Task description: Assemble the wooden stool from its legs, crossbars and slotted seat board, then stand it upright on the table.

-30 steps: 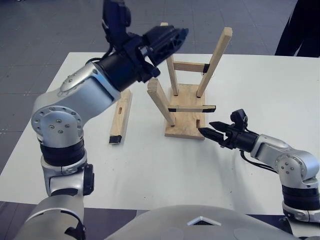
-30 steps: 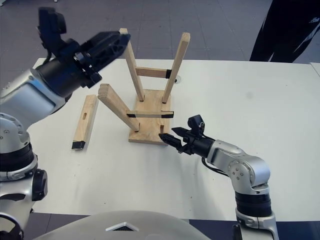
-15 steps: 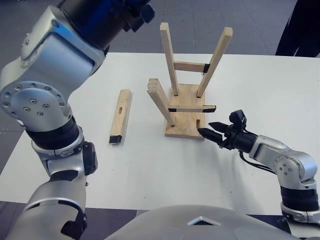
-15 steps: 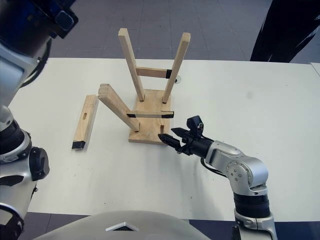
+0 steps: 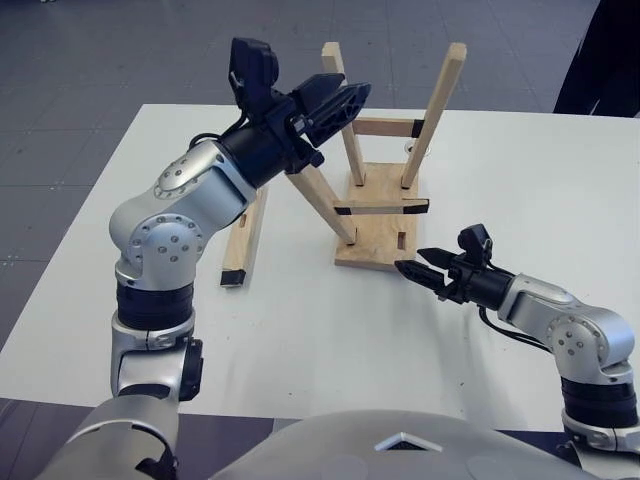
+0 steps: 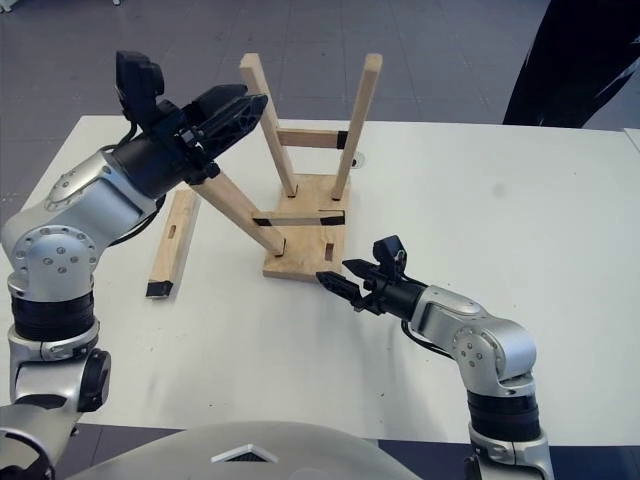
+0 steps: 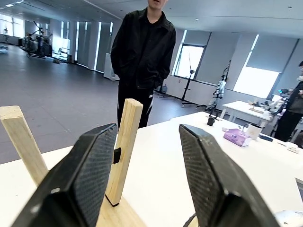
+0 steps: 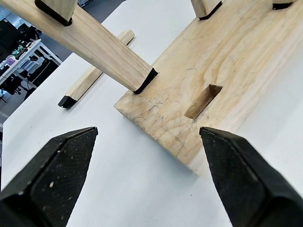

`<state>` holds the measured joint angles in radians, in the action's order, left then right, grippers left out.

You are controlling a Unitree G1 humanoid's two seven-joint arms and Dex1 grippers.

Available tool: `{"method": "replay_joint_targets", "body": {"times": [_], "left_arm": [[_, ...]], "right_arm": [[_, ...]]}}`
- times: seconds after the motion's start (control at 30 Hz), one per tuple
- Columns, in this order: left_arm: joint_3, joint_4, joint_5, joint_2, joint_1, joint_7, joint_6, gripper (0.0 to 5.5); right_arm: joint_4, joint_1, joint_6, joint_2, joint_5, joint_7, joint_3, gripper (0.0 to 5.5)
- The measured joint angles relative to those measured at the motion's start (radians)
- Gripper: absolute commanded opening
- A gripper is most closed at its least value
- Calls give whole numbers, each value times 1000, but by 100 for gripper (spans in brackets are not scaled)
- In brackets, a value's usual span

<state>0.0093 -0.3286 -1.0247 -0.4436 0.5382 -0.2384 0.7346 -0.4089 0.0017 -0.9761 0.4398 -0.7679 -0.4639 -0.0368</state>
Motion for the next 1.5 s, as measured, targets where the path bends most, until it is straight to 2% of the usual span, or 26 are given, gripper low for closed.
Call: {"method": "replay_joint_targets", "body": {"times": [0.2,0.3,0.37,0.43,0.5,0.6,0.63,0.67,0.73,1.0,1.3,1.5], "left_arm": [[145,-34,-61,-13,314,29,-7,243],[261,-31,-50,-80,327,70,-24,243],[340,-49,-22,-157,223,83,-3,243],[444,-102,28,-193,-68,85,32,277],[477,-136,98,-184,-298,90,32,309],[405,-172,281,-84,-662,104,-52,346],[357,-179,331,-50,-748,109,-83,368],[272,-194,409,12,-874,121,-131,368],[183,-197,485,84,-1008,129,-156,368],[158,-94,676,107,-1020,156,-240,368],[119,107,743,136,-809,94,-337,368],[121,140,769,119,-806,56,-343,286]], "right_arm": [[1,0,1,0,18,0,8,399],[5,-5,1,2,20,-4,11,399],[7,-9,2,6,20,-7,10,399],[7,-8,3,10,20,-8,-1,399],[8,-6,3,13,19,-7,-12,399],[11,-6,2,13,19,-7,-21,399],[13,-7,2,13,19,-7,-21,399],[17,-10,-2,15,19,-8,-21,399],[22,-18,-11,31,20,-12,-21,399],[25,-25,-18,38,19,-29,-17,399],[27,-27,-20,40,20,-33,-13,399],[36,-31,-19,41,26,-38,-13,399]]}}
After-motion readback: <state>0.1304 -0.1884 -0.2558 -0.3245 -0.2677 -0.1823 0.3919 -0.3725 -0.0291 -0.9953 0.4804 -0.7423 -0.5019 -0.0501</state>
